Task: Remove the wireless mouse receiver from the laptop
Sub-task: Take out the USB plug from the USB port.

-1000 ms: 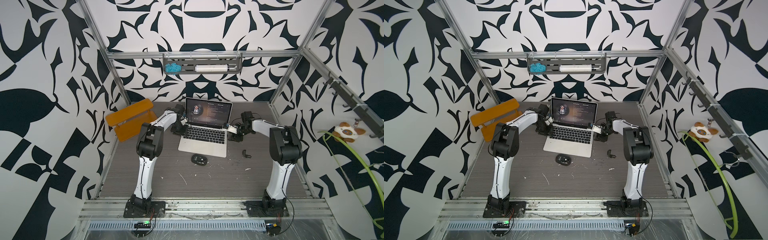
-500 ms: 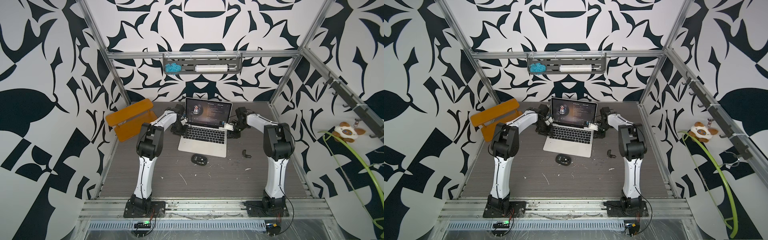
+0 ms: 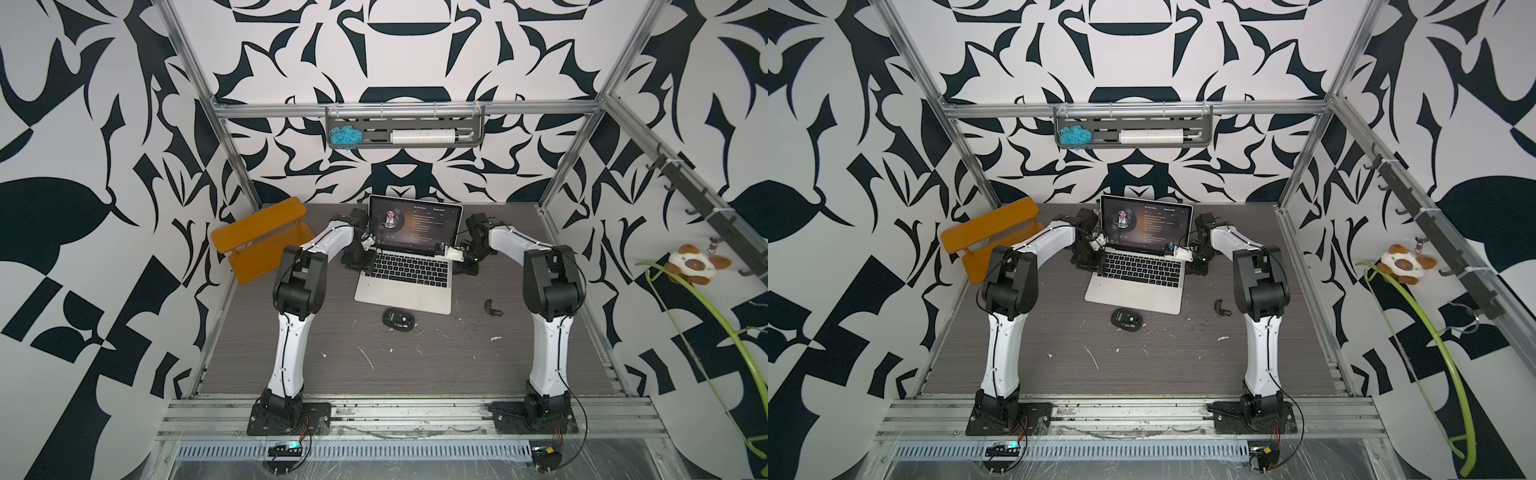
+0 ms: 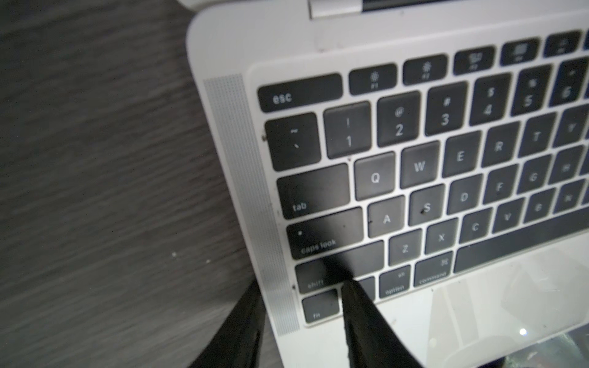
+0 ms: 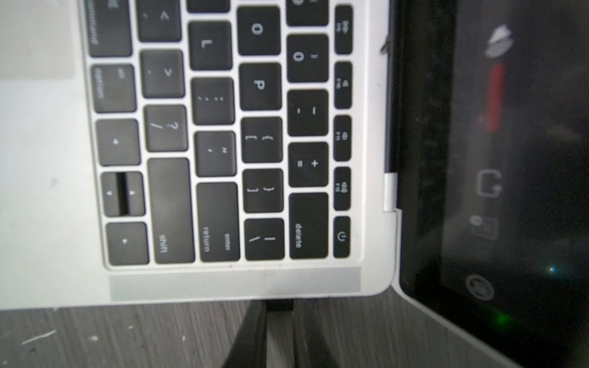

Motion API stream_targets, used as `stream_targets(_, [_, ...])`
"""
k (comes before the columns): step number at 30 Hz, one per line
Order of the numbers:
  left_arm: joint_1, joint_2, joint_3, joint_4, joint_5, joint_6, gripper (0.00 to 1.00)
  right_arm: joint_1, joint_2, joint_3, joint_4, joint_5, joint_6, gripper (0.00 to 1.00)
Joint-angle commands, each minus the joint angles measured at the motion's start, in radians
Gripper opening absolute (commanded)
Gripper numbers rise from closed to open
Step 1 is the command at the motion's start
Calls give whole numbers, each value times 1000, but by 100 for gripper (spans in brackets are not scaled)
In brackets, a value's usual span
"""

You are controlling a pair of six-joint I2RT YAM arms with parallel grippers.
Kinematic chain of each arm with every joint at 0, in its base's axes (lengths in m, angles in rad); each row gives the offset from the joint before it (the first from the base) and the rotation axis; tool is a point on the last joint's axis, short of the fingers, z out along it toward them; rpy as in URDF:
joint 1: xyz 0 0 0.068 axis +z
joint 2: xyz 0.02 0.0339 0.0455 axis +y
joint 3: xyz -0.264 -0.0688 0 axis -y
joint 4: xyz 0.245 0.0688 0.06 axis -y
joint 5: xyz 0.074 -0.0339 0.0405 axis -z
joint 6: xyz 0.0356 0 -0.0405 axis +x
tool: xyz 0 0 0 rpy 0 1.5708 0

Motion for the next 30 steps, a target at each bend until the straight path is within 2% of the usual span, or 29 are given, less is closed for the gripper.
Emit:
stream_targets(1, [9,145,-72,-110,-68,4,45,43,24,-51,87,-45,-16,6])
stream_targets(9, [-17,185,-29,-166,-114,-4,45,11,-33,-85,103,1,-13,1])
stream_targets(27, [-19,224,17,-214,-111,-5,44,-73,-136,-255,167,-1,4,1])
stream_targets(30, [-17,215,12,-210,-109,-5,46,-76,-156,-268,188,-14,21,1])
